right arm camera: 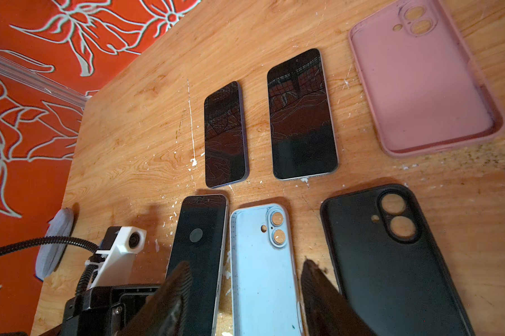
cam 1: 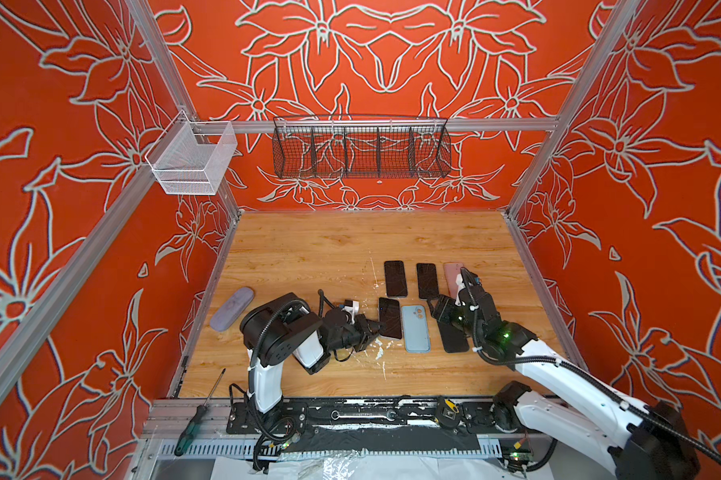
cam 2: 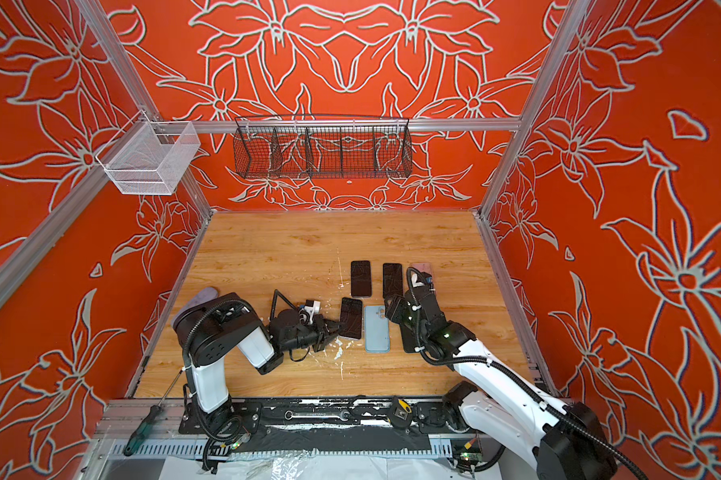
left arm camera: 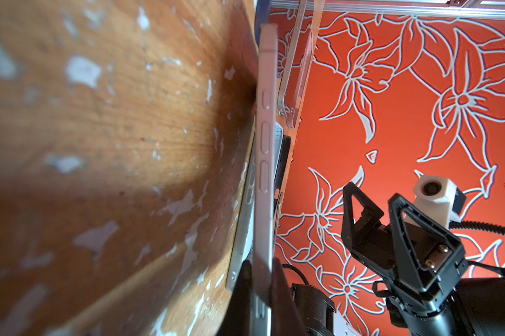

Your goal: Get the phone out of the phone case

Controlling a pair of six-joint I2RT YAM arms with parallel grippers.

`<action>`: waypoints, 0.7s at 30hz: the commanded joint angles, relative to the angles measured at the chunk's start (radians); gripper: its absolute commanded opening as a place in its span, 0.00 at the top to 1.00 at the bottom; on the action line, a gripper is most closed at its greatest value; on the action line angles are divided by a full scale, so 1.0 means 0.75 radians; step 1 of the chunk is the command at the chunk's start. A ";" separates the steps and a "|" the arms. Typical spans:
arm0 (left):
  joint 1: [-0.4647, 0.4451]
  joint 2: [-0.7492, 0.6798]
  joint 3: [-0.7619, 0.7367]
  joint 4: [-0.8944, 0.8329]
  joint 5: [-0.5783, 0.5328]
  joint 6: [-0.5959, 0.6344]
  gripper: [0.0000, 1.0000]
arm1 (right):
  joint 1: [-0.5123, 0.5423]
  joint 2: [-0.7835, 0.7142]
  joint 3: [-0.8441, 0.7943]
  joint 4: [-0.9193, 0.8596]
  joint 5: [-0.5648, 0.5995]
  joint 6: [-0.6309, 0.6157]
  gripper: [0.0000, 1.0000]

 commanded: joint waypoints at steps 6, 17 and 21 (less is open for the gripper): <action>-0.019 -0.237 0.003 -0.413 -0.090 0.114 0.81 | -0.016 -0.062 0.015 -0.055 0.003 -0.030 0.38; -0.033 -0.435 0.110 -0.876 -0.131 0.252 0.45 | -0.035 -0.057 0.028 -0.052 -0.019 -0.056 0.38; -0.035 -0.461 0.116 -0.950 -0.147 0.269 0.39 | -0.040 -0.068 0.030 -0.063 -0.017 -0.068 0.38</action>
